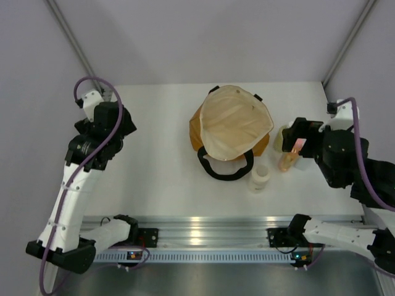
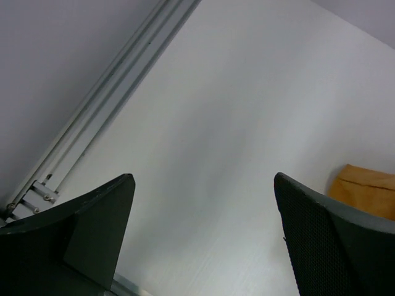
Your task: Take the personal care products out of the canvas bag
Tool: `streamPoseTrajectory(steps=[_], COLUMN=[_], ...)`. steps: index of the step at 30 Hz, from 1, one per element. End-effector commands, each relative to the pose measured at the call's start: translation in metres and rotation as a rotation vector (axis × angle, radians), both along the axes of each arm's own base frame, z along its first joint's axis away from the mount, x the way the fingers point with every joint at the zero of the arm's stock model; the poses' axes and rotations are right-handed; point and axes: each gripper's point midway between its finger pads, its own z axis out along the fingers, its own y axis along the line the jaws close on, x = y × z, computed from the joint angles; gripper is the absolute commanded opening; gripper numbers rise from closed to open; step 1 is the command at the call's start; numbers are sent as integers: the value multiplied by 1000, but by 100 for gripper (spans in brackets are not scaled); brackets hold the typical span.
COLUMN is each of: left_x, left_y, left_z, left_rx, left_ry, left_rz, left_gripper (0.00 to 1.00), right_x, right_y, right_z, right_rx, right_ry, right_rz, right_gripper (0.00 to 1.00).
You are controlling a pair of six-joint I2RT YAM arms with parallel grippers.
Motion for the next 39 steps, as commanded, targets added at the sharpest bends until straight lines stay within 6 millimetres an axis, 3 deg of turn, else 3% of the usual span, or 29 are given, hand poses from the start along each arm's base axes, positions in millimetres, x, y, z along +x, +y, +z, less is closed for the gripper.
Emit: streamPoseTrajectory(steps=[1,3,6,11,21,32,39], left_x=[-26,-34,-51,-62,-61,-56,-57], left_y=[19,17,18,20,18,10,9], left_z=[-13,-27,-29,-42,-50,-49,-49], left_rx=[96,74,41,52,59,35,30], left_ry=[46,59,23,38,60,41,33], left_rz=[6,-11,-30,-50,-64,-107,-112], left_gripper=[98,98,98,98,98,98,98], right_x=[-16,-22,-29,-33,-43,-46,-68], right_y=[-36,-43,-53,-65,-89,-96,-109], right_z=[-16,-34,-49,-51,-55,-70,-77], right_rx=[-69,-110,-144,-103,-122,-191,-18], right_ry=[16,52,96,82,53,66,45], right_rz=[-57,-53,-67,-126,-152,-141,-96], right_gripper=[99,99,99,99,99,99,99])
